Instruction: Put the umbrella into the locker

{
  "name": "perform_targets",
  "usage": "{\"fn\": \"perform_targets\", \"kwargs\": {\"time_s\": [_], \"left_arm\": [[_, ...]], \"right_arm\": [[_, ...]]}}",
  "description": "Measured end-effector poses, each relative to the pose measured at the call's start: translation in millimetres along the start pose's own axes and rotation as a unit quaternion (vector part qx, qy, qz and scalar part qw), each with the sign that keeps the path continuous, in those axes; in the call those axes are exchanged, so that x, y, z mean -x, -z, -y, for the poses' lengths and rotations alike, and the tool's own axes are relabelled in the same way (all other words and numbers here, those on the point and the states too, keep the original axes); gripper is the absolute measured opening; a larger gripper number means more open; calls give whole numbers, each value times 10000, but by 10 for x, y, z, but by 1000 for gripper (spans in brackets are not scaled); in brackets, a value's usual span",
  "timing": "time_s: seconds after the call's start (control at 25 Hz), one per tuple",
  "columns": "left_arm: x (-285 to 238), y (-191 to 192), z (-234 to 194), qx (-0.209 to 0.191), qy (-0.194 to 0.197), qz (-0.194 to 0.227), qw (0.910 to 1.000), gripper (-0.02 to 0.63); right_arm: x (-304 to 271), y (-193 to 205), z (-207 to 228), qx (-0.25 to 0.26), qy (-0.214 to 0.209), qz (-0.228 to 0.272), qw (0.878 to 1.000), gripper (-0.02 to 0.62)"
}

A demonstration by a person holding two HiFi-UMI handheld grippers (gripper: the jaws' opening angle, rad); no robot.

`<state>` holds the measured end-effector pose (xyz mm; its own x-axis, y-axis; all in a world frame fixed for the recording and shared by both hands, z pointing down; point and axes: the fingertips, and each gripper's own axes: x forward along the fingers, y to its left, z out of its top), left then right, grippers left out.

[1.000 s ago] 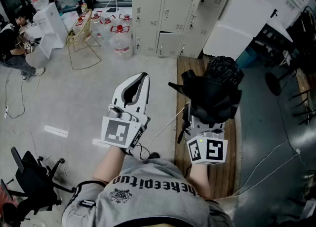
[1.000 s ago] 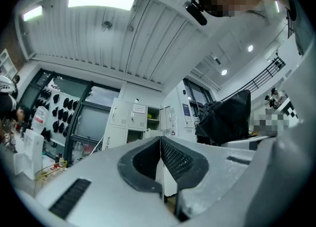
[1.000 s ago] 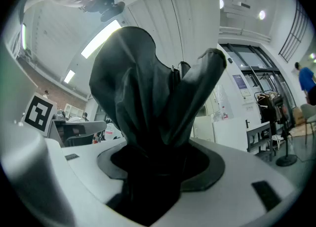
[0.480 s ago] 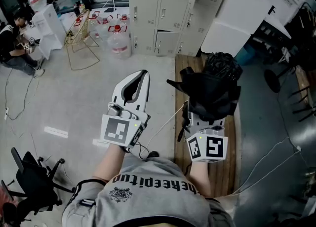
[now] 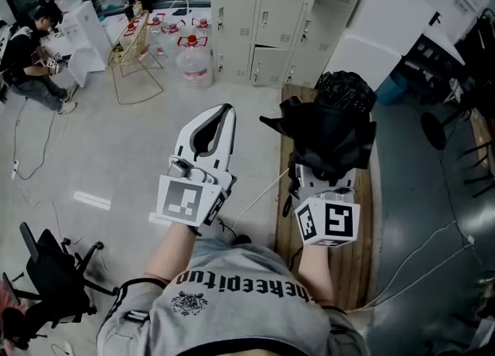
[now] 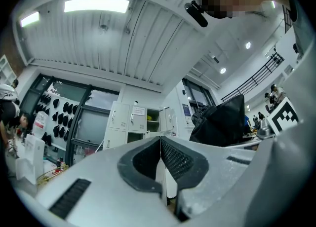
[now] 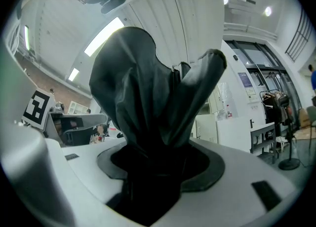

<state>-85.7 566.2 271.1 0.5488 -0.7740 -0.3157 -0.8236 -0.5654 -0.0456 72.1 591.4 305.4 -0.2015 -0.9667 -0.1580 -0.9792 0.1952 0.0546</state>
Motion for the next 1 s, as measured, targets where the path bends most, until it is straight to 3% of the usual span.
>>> {"fn": "perform_targets", "kwargs": {"time_s": [0.44,1.0], "left_arm": [[-600,201,-368,62,57,50,10000,8],[-2065,508,-1525,129,79,183,9997,8]], "right_arm": [[-718,190,214,-125,102,-257,9995,253],[-2508,381,466,-91,187,-295,9993,253]]}}
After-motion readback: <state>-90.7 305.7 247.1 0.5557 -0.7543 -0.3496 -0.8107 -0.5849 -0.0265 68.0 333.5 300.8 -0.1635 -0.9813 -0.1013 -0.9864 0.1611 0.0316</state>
